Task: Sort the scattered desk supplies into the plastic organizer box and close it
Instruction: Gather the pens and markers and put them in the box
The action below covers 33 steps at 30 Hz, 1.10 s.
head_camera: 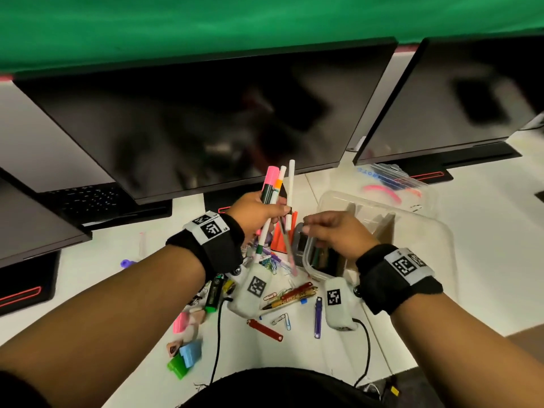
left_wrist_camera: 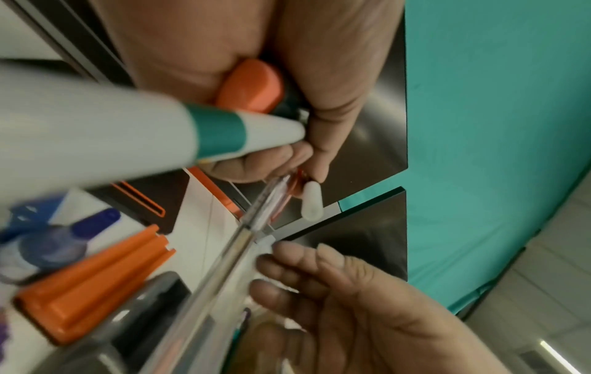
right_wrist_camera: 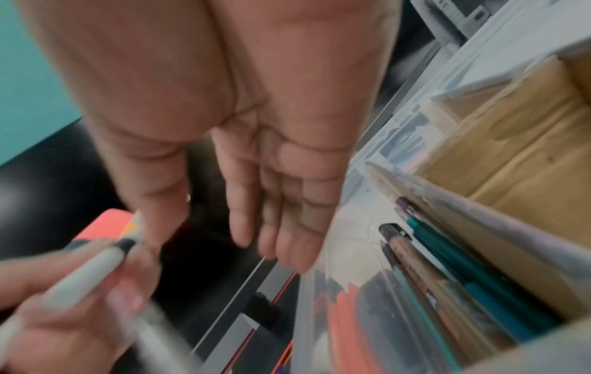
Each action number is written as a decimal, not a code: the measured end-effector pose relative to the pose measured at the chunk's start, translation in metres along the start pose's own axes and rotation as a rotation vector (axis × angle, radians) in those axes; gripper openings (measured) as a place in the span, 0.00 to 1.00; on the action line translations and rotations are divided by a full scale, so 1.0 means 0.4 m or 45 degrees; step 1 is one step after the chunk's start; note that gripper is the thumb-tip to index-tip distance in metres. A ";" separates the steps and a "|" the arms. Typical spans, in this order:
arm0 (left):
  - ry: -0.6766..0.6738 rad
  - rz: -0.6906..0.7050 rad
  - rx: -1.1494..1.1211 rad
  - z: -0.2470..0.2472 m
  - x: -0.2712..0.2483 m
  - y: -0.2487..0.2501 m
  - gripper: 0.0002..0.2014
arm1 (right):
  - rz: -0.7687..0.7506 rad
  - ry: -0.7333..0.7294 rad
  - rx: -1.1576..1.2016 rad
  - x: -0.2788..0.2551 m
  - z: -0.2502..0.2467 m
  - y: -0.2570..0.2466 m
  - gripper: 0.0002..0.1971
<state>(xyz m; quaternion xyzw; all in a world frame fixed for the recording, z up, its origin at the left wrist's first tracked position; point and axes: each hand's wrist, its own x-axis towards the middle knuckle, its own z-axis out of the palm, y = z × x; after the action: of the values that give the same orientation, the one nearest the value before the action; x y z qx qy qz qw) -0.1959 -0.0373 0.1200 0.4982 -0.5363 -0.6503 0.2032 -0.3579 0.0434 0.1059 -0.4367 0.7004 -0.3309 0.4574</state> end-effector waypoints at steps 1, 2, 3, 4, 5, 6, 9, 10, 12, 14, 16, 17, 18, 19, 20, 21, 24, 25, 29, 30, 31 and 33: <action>0.001 -0.001 -0.036 0.014 0.004 0.006 0.04 | -0.016 -0.101 -0.026 -0.006 0.005 -0.002 0.13; -0.001 -0.011 -0.073 0.029 0.006 0.013 0.04 | -0.032 -0.155 -0.040 -0.010 0.008 0.000 0.12; -0.009 -0.031 -0.102 0.041 0.007 0.019 0.05 | -0.044 -0.177 -0.060 -0.011 0.013 0.003 0.08; -0.018 -0.050 -0.121 0.051 0.009 0.024 0.06 | -0.065 -0.188 -0.068 -0.013 0.016 0.007 0.03; -0.029 -0.059 -0.135 0.063 0.011 0.028 0.07 | -0.075 -0.183 -0.094 -0.016 0.014 0.013 0.06; -0.029 -0.058 -0.157 0.070 0.015 0.030 0.07 | -0.074 -0.187 -0.110 -0.019 0.012 0.020 0.10; 0.033 -0.031 -0.254 0.087 0.033 0.038 0.03 | -0.009 -0.213 -0.167 -0.035 -0.017 0.036 0.13; 0.077 -0.018 -0.262 0.092 0.042 0.038 0.03 | 0.010 -0.188 -0.170 -0.039 -0.033 0.043 0.11; 0.153 -0.005 -0.195 0.105 0.056 0.037 0.02 | 0.063 -0.060 -0.123 -0.038 -0.066 0.059 0.09; 0.157 -0.044 -0.002 0.127 0.060 0.033 0.07 | 0.130 0.113 0.029 -0.027 -0.093 0.075 0.10; 0.057 -0.146 0.233 0.162 0.062 0.022 0.08 | 0.178 0.220 0.163 -0.014 -0.107 0.080 0.11; -0.009 -0.207 0.313 0.180 0.058 0.019 0.06 | 0.192 0.241 0.175 -0.008 -0.110 0.082 0.10; -0.052 -0.263 0.360 0.198 0.061 0.011 0.06 | 0.206 0.242 0.160 -0.004 -0.110 0.081 0.09; -0.069 -0.301 0.382 0.215 0.060 0.008 0.06 | 0.213 0.234 0.154 -0.001 -0.108 0.080 0.08; -0.074 -0.308 0.393 0.230 0.064 0.005 0.07 | 0.213 0.225 0.136 0.000 -0.106 0.078 0.08; -0.080 -0.287 0.399 0.243 0.070 0.004 0.08 | 0.198 0.221 0.095 0.003 -0.105 0.078 0.09; -0.134 -0.243 0.343 0.266 0.084 0.005 0.17 | 0.119 0.224 -0.115 0.012 -0.103 0.083 0.10; -0.149 -0.242 0.310 0.268 0.084 0.005 0.18 | 0.099 0.226 -0.157 0.013 -0.102 0.084 0.09; -0.169 -0.245 0.316 0.247 0.089 -0.005 0.15 | 0.041 0.222 -0.307 0.005 -0.095 0.080 0.07; -0.183 -0.239 0.300 0.234 0.092 -0.012 0.13 | 0.038 0.218 -0.349 0.003 -0.092 0.078 0.07; -0.194 -0.249 0.266 0.219 0.087 -0.010 0.12 | 0.039 0.222 -0.389 0.002 -0.090 0.076 0.07; -0.190 -0.250 0.259 0.185 0.073 -0.010 0.14 | 0.040 0.213 -0.475 0.001 -0.081 0.068 0.08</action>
<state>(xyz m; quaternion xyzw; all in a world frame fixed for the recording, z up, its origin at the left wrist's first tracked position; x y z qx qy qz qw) -0.2711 -0.0226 0.0986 0.5166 -0.5617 -0.6446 0.0470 -0.3967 0.0559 0.0939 -0.4738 0.7919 -0.2234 0.3139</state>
